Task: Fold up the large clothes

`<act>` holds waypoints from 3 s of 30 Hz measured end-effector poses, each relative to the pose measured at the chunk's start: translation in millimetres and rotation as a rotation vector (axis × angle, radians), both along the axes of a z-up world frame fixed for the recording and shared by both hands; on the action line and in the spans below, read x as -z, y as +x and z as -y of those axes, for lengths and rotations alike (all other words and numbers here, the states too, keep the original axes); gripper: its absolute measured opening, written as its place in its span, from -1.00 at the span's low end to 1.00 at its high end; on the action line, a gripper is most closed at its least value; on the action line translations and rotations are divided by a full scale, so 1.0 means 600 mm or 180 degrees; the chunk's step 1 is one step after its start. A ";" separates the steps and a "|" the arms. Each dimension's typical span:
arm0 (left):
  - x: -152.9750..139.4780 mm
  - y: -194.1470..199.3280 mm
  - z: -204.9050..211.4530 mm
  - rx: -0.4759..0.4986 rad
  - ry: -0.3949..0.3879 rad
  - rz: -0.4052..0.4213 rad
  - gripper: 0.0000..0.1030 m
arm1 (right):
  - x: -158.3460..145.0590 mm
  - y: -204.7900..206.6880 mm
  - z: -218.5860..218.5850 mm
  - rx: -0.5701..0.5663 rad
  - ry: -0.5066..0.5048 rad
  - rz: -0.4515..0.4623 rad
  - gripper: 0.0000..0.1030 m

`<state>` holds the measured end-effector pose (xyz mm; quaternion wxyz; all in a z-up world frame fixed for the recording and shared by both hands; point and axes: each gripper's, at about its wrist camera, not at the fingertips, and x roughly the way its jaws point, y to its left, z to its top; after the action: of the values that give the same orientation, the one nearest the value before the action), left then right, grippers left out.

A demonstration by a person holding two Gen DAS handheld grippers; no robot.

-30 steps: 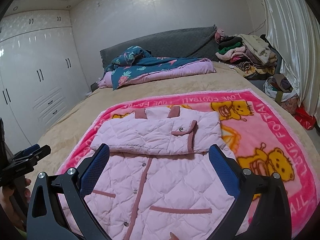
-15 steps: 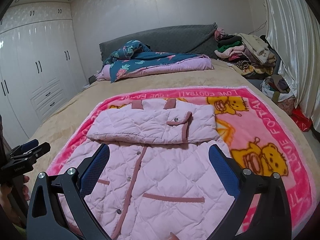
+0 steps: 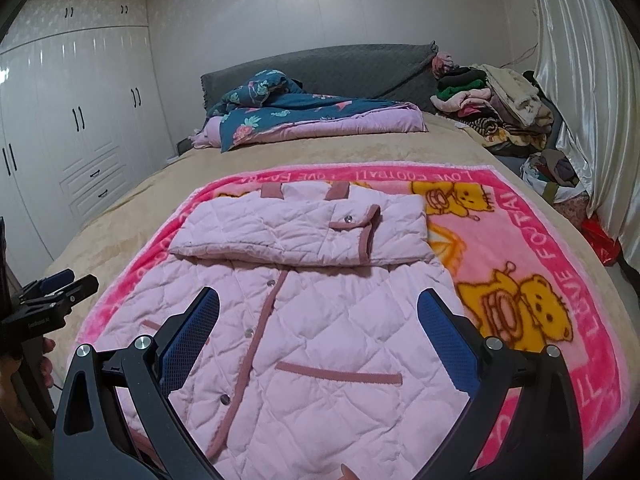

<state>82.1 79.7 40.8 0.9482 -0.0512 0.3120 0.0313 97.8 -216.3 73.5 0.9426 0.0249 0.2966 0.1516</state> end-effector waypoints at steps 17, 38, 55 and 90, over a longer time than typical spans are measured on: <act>0.056 -0.015 -0.020 -0.0104 0.0074 -0.0166 0.83 | 0.058 -0.013 0.030 0.0081 -0.0105 -0.0189 0.92; 0.146 -0.027 -0.070 -0.0315 0.0149 -0.0589 0.83 | 0.147 -0.018 0.091 0.0269 -0.0273 -0.0504 0.92; 0.199 -0.052 -0.129 -0.0435 0.0010 -0.1004 0.83 | 0.237 -0.026 0.150 0.0447 -0.0405 -0.0901 0.92; 0.218 -0.084 -0.141 0.0093 -0.0692 -0.1069 -0.32 | 0.340 -0.073 0.217 -0.0331 0.0575 -0.1504 0.54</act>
<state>31.7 164.5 -89.9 0.8720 -0.1427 0.4681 -0.0082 54.0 -346.3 -130.7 0.8320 0.1285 0.4947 0.2157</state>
